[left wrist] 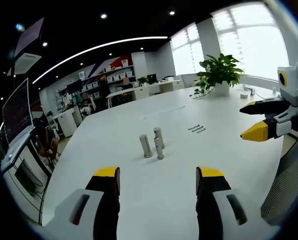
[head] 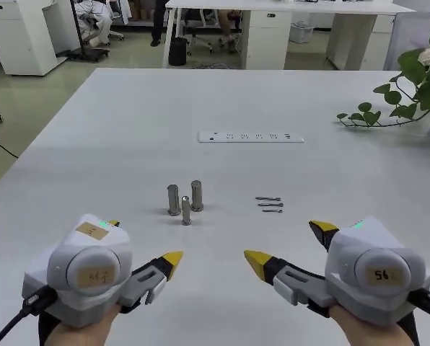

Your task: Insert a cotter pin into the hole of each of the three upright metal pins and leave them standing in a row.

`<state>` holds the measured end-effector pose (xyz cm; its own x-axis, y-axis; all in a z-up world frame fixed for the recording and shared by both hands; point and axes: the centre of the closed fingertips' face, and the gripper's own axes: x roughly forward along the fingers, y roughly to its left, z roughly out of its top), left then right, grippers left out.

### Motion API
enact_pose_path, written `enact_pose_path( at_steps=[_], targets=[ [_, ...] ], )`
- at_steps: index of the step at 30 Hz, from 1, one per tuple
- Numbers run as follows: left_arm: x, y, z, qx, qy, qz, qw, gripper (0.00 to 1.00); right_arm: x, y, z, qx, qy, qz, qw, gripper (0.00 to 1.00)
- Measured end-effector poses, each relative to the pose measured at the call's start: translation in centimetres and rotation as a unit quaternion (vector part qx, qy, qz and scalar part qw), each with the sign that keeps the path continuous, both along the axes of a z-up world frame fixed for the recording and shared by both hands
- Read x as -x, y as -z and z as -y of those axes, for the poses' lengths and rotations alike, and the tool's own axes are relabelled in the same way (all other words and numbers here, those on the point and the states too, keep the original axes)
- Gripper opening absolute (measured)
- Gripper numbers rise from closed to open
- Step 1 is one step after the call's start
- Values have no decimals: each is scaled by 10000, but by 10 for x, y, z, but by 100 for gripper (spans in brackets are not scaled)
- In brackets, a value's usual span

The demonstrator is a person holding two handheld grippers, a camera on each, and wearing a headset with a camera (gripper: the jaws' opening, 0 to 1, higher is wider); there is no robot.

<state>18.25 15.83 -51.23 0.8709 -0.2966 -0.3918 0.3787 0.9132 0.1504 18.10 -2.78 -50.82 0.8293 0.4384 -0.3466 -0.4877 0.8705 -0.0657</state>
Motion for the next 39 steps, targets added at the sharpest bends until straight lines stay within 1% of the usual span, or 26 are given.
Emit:
enact_pose_path(
  at_steps=[1, 3, 5, 7, 8, 9, 10, 11, 12, 13, 15, 17, 20, 22, 25, 27, 30, 32, 33, 34, 35, 36, 39],
  targets=[
    [-2, 1, 0, 16, 3, -51, 10000, 55, -1, -2, 0, -40, -11, 0, 10000, 66],
    [-7, 2, 1, 53, 41, -49, 10000, 55, -1, -4, 0, -106, -75, -77, 9999, 64],
    [-10, 3, 4, 172, 104, -91, 9998, 52, 0, -5, 1, -51, -107, -72, 9999, 63],
    [-15, 4, 4, 204, 110, -110, 9997, 50, -1, -6, 4, -47, -100, -74, 9999, 62],
    [-16, 5, 5, 201, 114, -114, 9997, 50, -2, -7, 5, -62, -79, -75, 9999, 62],
    [-18, 8, 5, 75, 164, -237, 9996, 49, -3, -7, 8, -98, -49, -90, 9999, 62],
    [-21, 8, 7, -6, 225, -226, 9995, 48, -3, -6, 9, -121, -43, -152, 9998, 61],
    [-25, 6, 8, 26, 222, -155, 9996, 47, -4, -5, 10, -156, -17, -232, 9996, 60],
    [-29, 4, 11, 3, 296, -42, 9996, 47, -5, -5, 11, -172, 0, -241, 9996, 59],
    [-32, 5, 13, 19, 299, -95, 9995, 47, -5, -5, 11, -183, 6, -265, 9995, 59],
    [-39, 7, 15, 12, 327, -134, 9994, 46, -5, -6, 12, -208, 20, -296, 9993, 58],
    [-45, 9, 19, 10, 368, -140, 9992, 46, -6, -6, 12, -227, 22, -317, 9992, 57],
    [-54, 15, 25, 87, 458, -191, 9987, 44, -9, -9, 12, -271, 14, -325, 9991, 56],
    [-59, 18, 27, 79, 496, -214, 9985, 43, -10, -10, 12, -284, -6, -325, 9991, 55],
    [-68, 25, 31, 52, 572, -258, 9980, 40, -14, -11, 13, -306, 2, -341, 9989, 54],
    [-74, 29, 33, 64, 599, -281, 9978, 38, -18, -13, 16, -341, 114, -325, 9988, 54],
    [-80, 35, 35, 74, 658, -327, 9973, 34, -21, -14, 18, -428, 193, -312, 9984, 54],
    [-89, 41, 36, 28, 674, -382, 9970, 33, -25, -14, 18, -438, 234, -319, 9983, 53],
    [-91, 42, 36, 46, 680, -396, 9969, 32, -25, -14, 18, -444, 236, -318, 9982, 53],
    [-96, 45, 37, 108, 684, -428, 9967, 31, -27, -13, 18, -453, 267, -326, 9981, 53],
    [-97, 45, 37, 123, 685, -436, 9966, 30, -29, -12, 19, -448, 303, -322, 9980, 52],
    [-100, 46, 39, 258, 709, -463, 9961, 30, -31, -10, 19, -418, 352, -317, 9980, 52],
    [-109, 49, 40, 335, 708, -505, 9956, 27, -34, -6, 19, -382, 402, -348, 9979, 51]
  ],
)
